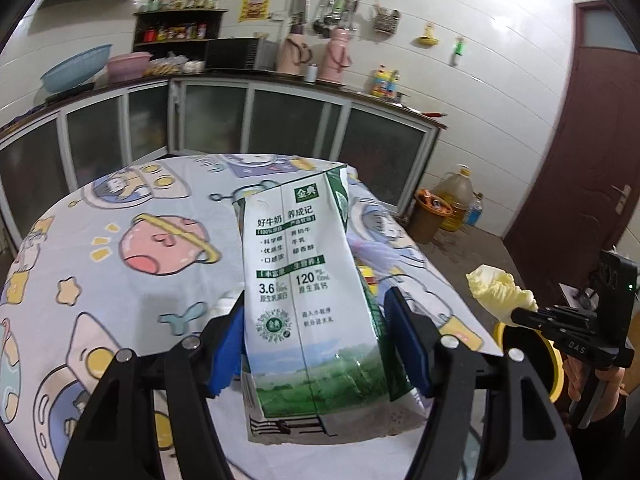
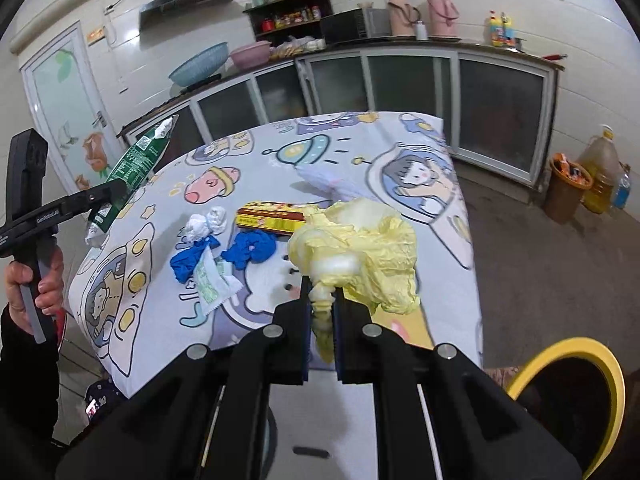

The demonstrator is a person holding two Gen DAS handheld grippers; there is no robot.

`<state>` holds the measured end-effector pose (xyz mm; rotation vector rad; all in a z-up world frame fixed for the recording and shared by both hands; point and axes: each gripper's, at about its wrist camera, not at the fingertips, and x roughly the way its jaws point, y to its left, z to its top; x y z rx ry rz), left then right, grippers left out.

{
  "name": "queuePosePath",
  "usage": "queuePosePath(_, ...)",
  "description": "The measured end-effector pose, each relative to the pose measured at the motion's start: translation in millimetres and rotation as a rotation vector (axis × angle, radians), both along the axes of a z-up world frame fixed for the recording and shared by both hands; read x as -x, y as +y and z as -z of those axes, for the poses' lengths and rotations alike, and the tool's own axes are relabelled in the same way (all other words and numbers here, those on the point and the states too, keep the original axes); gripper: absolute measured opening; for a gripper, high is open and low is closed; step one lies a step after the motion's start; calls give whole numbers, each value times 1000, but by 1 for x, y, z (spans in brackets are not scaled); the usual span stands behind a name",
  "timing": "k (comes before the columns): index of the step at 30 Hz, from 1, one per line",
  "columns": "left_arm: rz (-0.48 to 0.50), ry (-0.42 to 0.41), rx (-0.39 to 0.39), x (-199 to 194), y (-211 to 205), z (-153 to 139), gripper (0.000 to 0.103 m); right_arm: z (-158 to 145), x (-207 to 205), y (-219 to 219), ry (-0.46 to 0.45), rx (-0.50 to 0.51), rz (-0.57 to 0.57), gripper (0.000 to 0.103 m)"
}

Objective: Collect trash
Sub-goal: 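Carry both to the bin and open both tools to drop them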

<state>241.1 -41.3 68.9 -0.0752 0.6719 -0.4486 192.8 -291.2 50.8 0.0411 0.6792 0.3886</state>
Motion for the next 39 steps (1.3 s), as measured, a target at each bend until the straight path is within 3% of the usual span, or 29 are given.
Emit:
queuePosePath(9, 166, -19, -3, 11, -81, -3, 63, 4, 32, -72, -17, -16, 162, 9)
queuePosePath(23, 486, 16, -29, 31, -256, 23, 63, 22, 87, -180, -10, -11, 417, 9)
queuePosePath(39, 671, 75, -109, 69, -375, 73, 63, 75, 112, -238, 84, -65, 543, 9)
